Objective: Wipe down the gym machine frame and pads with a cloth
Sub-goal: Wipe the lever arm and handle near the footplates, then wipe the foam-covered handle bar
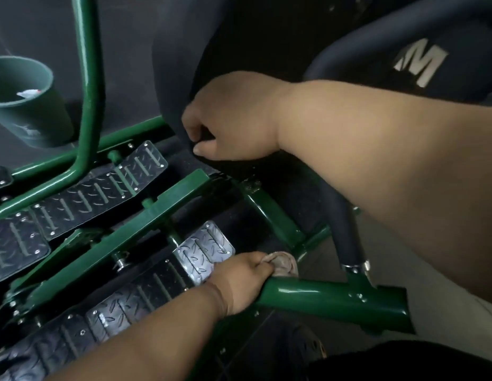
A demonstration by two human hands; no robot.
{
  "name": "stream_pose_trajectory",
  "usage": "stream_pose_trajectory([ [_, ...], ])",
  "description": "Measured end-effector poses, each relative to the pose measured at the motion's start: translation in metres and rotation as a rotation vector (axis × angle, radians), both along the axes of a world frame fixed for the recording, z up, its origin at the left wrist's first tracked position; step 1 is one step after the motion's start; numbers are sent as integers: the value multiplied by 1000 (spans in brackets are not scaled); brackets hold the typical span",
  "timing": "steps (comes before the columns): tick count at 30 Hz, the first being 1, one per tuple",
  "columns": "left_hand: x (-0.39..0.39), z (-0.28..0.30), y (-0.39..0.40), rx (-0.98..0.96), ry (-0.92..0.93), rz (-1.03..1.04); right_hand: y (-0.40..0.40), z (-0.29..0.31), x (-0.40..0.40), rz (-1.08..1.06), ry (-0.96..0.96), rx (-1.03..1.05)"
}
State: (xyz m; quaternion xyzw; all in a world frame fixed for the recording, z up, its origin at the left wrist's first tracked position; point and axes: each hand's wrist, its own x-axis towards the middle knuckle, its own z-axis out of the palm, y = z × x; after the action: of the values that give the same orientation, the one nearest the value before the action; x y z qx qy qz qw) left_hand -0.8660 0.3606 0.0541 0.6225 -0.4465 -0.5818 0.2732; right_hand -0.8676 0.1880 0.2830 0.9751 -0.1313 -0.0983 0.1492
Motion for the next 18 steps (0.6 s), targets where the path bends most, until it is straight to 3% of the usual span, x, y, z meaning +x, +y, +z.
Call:
stream_pose_trajectory([
  [1, -4, 2, -1, -4, -20, 4, 15, 18, -8, -71, 60, 119],
  [5, -9, 6, -2, 32, -1, 38, 54, 46, -76, -128, -284, 195],
  [10, -12, -2, -2, 21, 121, 152, 88, 14, -163, -526, -668, 339],
  [13, -16, -5, -2, 12, 215, 237, 96, -17, -183, -678, -682, 472],
  [18, -25, 17, 6, 37, 275, 389, 100, -31, -193, -681, -749, 579],
])
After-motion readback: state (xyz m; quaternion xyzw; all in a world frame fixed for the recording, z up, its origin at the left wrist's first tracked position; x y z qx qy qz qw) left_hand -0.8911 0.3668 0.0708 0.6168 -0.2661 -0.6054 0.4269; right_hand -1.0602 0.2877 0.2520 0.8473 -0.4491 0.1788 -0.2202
